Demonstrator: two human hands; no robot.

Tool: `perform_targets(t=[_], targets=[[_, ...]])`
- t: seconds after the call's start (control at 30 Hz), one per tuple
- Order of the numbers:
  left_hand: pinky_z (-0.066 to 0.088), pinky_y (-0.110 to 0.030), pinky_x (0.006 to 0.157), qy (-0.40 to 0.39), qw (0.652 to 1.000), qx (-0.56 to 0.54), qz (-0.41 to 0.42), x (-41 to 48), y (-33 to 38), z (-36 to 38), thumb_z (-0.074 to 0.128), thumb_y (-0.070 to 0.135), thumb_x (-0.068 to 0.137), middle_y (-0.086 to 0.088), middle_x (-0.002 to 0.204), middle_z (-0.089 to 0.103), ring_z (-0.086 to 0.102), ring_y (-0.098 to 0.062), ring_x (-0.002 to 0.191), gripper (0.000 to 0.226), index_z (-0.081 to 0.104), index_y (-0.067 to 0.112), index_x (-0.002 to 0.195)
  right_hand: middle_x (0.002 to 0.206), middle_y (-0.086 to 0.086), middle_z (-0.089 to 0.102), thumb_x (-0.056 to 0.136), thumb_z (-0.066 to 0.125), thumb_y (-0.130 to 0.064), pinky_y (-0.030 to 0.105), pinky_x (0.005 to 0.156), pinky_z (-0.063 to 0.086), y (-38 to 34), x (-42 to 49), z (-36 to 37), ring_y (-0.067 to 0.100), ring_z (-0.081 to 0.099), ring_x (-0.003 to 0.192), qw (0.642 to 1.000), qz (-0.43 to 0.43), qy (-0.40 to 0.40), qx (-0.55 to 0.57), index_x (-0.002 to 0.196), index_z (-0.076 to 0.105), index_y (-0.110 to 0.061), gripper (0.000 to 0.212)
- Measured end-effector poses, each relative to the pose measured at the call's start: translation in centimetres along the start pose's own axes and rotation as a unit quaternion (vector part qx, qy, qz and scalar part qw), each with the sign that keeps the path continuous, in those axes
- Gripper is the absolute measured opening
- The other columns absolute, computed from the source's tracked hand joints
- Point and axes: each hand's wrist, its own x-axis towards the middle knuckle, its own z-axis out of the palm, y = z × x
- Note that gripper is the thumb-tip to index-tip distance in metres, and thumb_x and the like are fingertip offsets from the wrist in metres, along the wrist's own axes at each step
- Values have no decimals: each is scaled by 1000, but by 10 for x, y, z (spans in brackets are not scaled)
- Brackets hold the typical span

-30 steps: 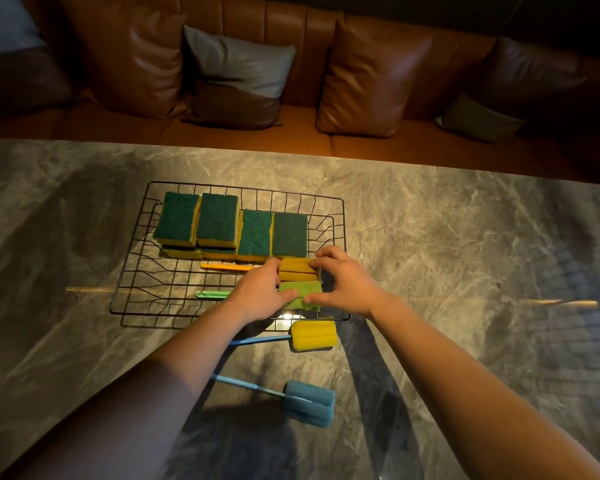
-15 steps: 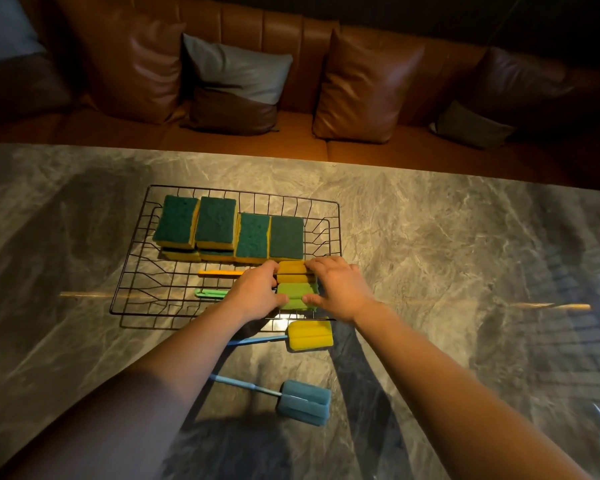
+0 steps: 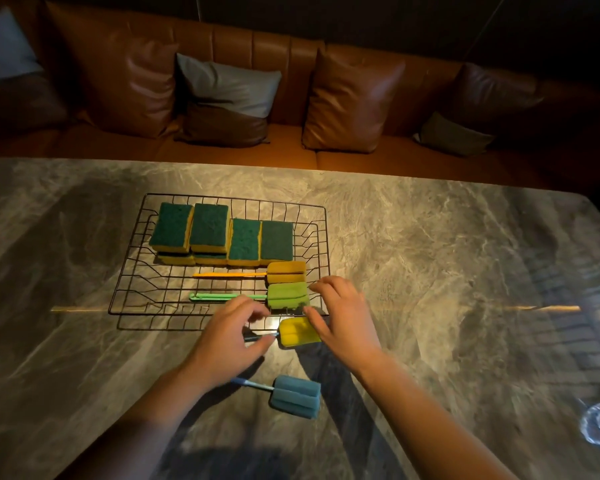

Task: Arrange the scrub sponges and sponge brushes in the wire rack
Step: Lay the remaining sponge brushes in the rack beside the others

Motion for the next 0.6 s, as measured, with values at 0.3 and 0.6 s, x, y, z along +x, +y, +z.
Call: perform_targets(t=[0.3, 0.6], targets=[[49, -24, 90, -161, 986, 43, -9, -43, -3, 49, 76, 54, 76, 25, 114, 49, 51, 1, 104, 46, 49, 44, 112, 113, -3, 63, 97, 58, -37, 37, 89, 52, 1, -54, 13, 16, 57, 104, 1000, -6, -24, 9, 119, 65, -19, 29], [40, -32, 97, -175, 980, 98, -8, -50, -17, 80, 71, 34, 87, 21, 117, 48, 45, -5, 108, 41, 40, 49, 108, 148, -3, 52, 97, 58, -40, 39, 108, 42, 7, -60, 29, 18, 47, 135, 997, 2, -77, -25, 145, 48, -24, 51]])
